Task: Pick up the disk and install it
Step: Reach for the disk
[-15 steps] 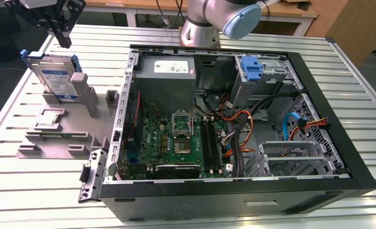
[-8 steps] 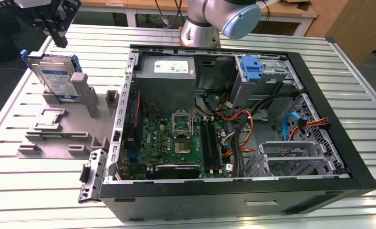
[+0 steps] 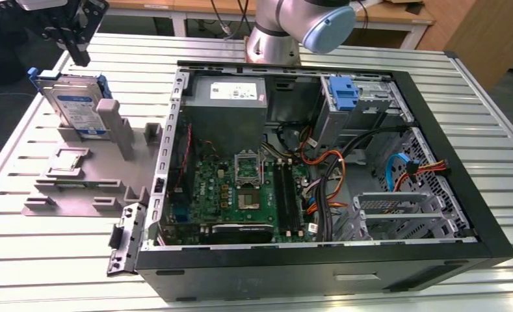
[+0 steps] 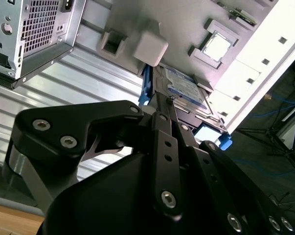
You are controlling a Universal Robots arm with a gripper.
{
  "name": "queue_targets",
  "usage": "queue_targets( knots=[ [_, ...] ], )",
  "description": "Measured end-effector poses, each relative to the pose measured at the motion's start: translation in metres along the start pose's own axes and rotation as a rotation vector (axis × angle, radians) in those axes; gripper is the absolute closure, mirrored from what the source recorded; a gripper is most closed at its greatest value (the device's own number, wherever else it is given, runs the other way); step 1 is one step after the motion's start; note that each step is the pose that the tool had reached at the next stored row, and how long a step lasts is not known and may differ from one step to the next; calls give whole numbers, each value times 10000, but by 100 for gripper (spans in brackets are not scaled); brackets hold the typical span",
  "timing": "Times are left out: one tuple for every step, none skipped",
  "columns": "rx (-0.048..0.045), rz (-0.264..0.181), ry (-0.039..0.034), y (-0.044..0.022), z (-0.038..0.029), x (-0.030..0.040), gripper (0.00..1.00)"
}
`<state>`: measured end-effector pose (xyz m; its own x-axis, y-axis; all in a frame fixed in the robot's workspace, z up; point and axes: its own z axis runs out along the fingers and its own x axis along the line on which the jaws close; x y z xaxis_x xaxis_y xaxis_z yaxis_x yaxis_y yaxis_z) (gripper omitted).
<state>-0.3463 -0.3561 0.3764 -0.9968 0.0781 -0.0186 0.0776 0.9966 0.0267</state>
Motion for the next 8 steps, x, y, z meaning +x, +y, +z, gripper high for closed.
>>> queue_targets(
  knots=[
    [0,0,-2,-1,1,17,90],
    [0,0,-2,-3,1,34,90],
    [0,0,-2,-4,1,48,90],
    [1,-1,-2,-4,2,63,90],
    [2,0,-2,-5,2,79,90],
    [3,0,-2,-6,2,93,90],
    [3,0,-2,-7,2,103,90],
    [3,0,-2,-7,2,107,90]
  ],
)
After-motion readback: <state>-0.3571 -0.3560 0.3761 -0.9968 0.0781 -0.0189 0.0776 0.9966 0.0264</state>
